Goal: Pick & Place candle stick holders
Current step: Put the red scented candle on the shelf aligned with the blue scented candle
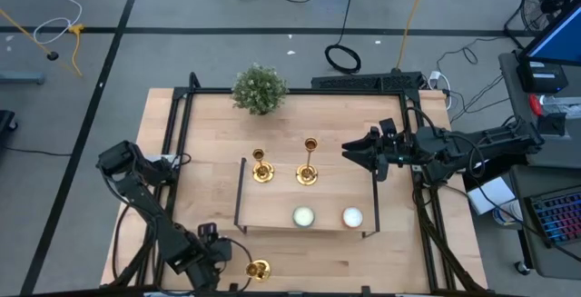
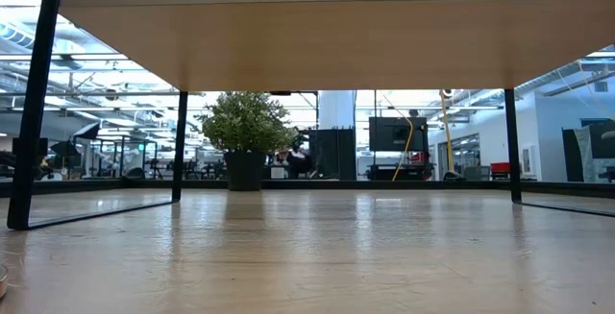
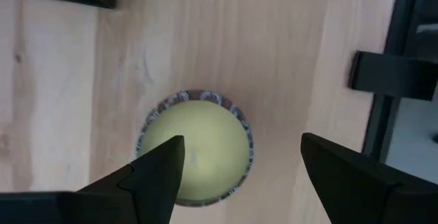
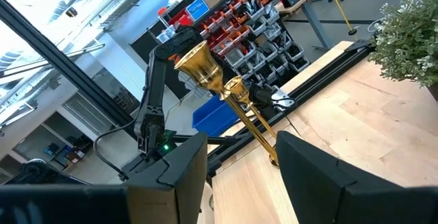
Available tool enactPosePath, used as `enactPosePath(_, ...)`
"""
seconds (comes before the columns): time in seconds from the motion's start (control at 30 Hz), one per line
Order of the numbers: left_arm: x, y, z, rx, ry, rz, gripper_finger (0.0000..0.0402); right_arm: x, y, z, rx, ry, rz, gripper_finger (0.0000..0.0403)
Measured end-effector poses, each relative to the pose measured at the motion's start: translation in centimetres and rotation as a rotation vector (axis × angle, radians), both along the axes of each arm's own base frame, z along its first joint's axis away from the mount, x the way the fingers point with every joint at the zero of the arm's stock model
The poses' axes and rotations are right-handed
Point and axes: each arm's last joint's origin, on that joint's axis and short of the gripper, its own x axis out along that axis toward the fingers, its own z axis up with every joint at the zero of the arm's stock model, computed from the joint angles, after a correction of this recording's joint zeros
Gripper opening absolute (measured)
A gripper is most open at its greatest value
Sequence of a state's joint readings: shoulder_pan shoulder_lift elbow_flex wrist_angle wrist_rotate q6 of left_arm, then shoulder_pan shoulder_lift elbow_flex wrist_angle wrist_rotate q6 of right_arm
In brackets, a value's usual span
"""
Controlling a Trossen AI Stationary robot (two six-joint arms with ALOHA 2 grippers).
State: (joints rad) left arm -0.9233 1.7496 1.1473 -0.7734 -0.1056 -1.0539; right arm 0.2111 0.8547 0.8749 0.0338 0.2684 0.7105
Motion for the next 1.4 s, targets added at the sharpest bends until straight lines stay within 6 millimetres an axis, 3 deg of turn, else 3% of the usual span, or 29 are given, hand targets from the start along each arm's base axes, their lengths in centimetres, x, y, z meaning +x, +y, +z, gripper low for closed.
enactPosePath(0.37, -0.3, 0.4, -0.1, 0.043, 0.026, 0.016, 0.0294, 0.0, 0.0, 0.0, -0.004, 0.0, -0.001, 0.0171)
enactPosePath(0.7, -0.4, 1.7, 2.1, 0.06, -0.037, 0.076, 0.0294, 0.0, 0.0, 0.0, -0.015, 0.001, -0.001, 0.0171)
enactPosePath(1.0, -0.2, 1.8, 2.1, 0.038, -0.02, 0.062, 0.0296, 0.0, 0.0, 0.0, -0.015, 0.001, 0.001, 0.0171)
enactPosePath(1.4, 0.3, 2.2, 2.1, 0.01, 0.024, 0.047, 0.0373, 0.0, 0.0, 0.0, -0.023, 0.001, 0.003, 0.0171)
